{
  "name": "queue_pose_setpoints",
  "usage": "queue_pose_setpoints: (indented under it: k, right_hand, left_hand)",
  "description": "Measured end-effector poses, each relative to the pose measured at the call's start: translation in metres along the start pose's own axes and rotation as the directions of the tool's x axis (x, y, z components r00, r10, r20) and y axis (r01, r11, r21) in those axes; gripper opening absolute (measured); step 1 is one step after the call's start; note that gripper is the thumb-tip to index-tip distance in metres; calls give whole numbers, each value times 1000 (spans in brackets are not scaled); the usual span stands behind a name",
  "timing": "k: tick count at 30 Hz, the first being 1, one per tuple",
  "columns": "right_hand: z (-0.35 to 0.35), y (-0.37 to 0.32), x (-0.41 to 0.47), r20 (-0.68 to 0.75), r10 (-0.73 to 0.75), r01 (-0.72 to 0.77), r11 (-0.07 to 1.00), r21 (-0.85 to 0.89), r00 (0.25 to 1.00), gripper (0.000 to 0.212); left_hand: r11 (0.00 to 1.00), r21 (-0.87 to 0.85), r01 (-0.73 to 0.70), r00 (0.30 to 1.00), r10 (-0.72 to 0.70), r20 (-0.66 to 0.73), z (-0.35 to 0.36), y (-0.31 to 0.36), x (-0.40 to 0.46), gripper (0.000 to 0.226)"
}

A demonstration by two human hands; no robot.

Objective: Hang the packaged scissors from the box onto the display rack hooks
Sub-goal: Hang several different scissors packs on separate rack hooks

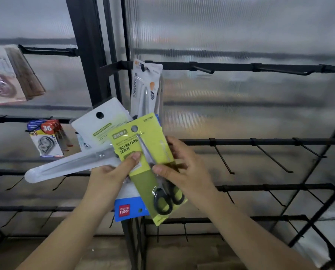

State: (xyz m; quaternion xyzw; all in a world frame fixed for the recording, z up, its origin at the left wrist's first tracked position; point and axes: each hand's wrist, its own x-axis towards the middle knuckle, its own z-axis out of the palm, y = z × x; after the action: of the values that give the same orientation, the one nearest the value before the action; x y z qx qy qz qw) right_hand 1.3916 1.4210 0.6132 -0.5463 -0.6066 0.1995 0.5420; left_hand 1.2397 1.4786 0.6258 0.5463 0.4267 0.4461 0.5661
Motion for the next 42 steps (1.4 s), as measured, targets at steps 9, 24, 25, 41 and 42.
queue_pose_setpoints:
  k: [9,24,25,41,42]
  right_hand:
    - [-18,16,-20,-255,76,-26,981,193,964,35]
    - [-47,-4,-8,-579,79,46,979,197,811,35]
    - [-53,-8,-4,-596,66,59,980,188,800,37]
    - [-83,-10,58,-574,17,-67,996,-65,818,55]
    - [-84,-12,64,-562,22,-86,992,-87,827,55]
  left_hand:
    - [988,146,43,996,-54,70,31,0,-1,56]
    - [959,-282,-23,978,81,194,42,-1,13,21]
    - [975,-220,-31,969,84,234,39,-3,16,18]
    - [989,-144,-27,963,65,262,37,-7,33,15]
    - [989,-147,-27,965,64,253,37,-5,33,13]
